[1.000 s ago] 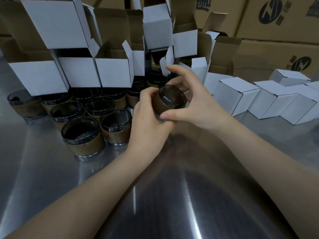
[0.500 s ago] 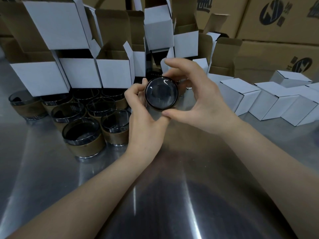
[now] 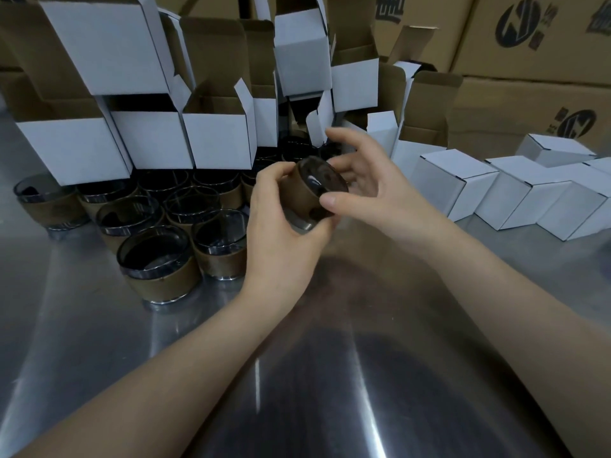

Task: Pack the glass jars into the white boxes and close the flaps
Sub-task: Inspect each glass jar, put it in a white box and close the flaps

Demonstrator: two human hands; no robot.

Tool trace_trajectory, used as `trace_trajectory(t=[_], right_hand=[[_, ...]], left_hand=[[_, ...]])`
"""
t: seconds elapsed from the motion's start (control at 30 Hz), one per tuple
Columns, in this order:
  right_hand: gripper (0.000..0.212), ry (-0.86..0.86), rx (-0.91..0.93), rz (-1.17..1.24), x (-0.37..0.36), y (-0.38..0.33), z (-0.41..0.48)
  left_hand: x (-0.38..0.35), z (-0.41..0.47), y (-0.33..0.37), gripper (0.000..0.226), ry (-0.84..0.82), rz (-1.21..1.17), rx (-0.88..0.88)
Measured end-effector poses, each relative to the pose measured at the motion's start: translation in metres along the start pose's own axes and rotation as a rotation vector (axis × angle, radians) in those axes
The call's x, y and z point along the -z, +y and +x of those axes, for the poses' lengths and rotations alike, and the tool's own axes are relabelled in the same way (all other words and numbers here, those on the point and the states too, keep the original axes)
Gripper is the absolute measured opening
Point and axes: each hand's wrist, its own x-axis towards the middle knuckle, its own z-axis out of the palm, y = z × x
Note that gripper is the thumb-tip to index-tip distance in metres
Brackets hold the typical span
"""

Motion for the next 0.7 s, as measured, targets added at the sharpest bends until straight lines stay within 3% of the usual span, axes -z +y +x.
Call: trace_trajectory(t=[0.13, 0.27, 0.37, 0.47, 0.7], right_hand=[[0.053, -0.019, -0.220, 0.072, 0.003, 0.000, 0.000], [0.043, -0.100, -0.288, 0.069, 0.003, -0.001, -0.001], [0.047, -0.029, -0.245, 0.094, 0.000, 0.003, 0.000], [0.069, 0.100, -0.151, -0.026, -0.003, 0.008, 0.002], [0.069, 0.241, 0.095, -0.275, -0.006, 0.006, 0.001]], left_hand=[[-0.001, -0.002, 0.002, 0.064, -0.015, 0.147, -0.085], [-0.002, -0.004, -0.001, 0.064, -0.052, 0.268, -0.192], [-0.003, -0.004, -0.004, 0.070, -0.059, 0.286, -0.187], [-0.005, -0.005, -0.004, 0.072, -0.037, 0.243, -0.146], [-0.005, -0.007, 0.006, 0.038, 0.006, 0.022, 0.014]])
